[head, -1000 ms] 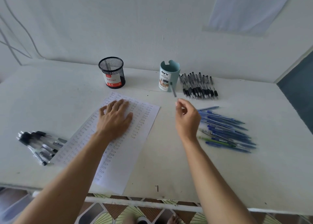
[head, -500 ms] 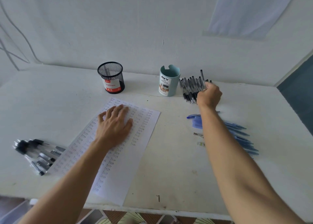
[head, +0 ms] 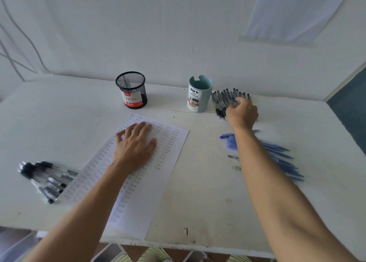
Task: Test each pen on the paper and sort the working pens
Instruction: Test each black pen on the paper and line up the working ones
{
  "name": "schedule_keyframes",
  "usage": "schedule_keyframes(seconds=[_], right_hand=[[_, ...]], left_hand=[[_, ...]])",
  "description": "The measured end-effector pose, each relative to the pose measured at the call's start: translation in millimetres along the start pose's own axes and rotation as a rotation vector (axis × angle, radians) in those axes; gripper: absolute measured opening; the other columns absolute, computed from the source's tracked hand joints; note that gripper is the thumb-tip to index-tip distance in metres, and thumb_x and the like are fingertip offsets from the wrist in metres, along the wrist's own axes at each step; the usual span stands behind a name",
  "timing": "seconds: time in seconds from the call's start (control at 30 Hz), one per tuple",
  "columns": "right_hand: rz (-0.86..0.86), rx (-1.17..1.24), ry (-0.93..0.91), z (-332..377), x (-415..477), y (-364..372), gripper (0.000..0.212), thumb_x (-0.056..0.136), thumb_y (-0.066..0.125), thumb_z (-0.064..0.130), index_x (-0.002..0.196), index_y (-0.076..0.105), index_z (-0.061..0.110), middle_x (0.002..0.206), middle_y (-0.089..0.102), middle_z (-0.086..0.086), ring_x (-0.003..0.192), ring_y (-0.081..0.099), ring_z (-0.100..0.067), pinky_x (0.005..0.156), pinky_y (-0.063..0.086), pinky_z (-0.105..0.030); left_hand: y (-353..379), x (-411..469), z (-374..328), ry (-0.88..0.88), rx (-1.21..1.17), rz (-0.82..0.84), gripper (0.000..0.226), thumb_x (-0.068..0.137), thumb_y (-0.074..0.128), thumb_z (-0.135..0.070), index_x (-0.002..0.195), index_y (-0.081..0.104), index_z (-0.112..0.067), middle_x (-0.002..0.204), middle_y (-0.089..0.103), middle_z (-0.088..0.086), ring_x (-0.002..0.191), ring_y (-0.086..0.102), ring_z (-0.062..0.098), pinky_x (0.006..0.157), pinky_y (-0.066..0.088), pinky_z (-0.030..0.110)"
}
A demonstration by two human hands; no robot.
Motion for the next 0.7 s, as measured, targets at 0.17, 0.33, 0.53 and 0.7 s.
schedule_keyframes(seconds=[0.17, 0.33, 0.53, 0.7], right_hand=[[-0.013, 0.054, -0.252, 23.5, -53.3, 8.9, 0.037, 0.083, 0.057, 0.014, 0.117, 0.072, 0.016, 0.108, 0.074, -0.008, 0.1, 0.065, -0.033, 0.088, 0.046, -0.037], [0.35, -0.034, -0.447, 32.4, -124.4, 37.8, 0.04, 0.091, 0.056, 0.027, 0.129, 0.063, 0.02, 0.135, 0.061, -0.003, 0.12, 0.053, -0.026, 0.098, 0.037, -0.037], [0.563, -0.286, -0.602, 20.2, -166.2, 49.8, 0.071, 0.092, 0.046, 0.064, 0.152, 0.033, 0.028, 0.163, 0.02, -0.004, 0.15, 0.014, -0.022, 0.118, 0.011, -0.042], [0.589, -0.345, -0.617, 16.0, -169.8, 51.2, 0.076, 0.095, 0.042, 0.061, 0.158, 0.016, 0.026, 0.167, 0.003, -0.005, 0.153, -0.001, -0.023, 0.121, 0.001, -0.043]], left_hand=[[-0.2, -0.7, 0.0, 0.004, -0.002, -0.006, 0.066, 0.093, 0.022, -0.057, 0.15, 0.036, -0.026, 0.16, 0.031, -0.004, 0.148, 0.022, 0.019, 0.118, 0.014, 0.049], [-0.9, -2.2, -1.7, -0.008, -0.007, -0.005, 0.056, 0.102, 0.032, -0.05, 0.152, 0.033, -0.025, 0.162, 0.029, -0.003, 0.149, 0.02, 0.018, 0.119, 0.013, 0.048], [-0.4, -1.8, -8.0, -0.076, -0.082, 0.025, 0.056, 0.101, 0.037, -0.047, 0.152, 0.032, -0.025, 0.163, 0.026, -0.004, 0.15, 0.017, 0.019, 0.12, 0.01, 0.047], [-5.1, -5.1, -12.1, -0.122, -0.236, 0.014, 0.056, 0.101, 0.046, -0.039, 0.153, 0.033, -0.023, 0.163, 0.027, -0.001, 0.15, 0.019, 0.021, 0.121, 0.012, 0.046]])
Point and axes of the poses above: each hand's wrist, its own x-axis towards the middle knuckle, its own y-axis out of the palm, z = x × y, the point moved 3 cm from there along x, towards the middle knuckle
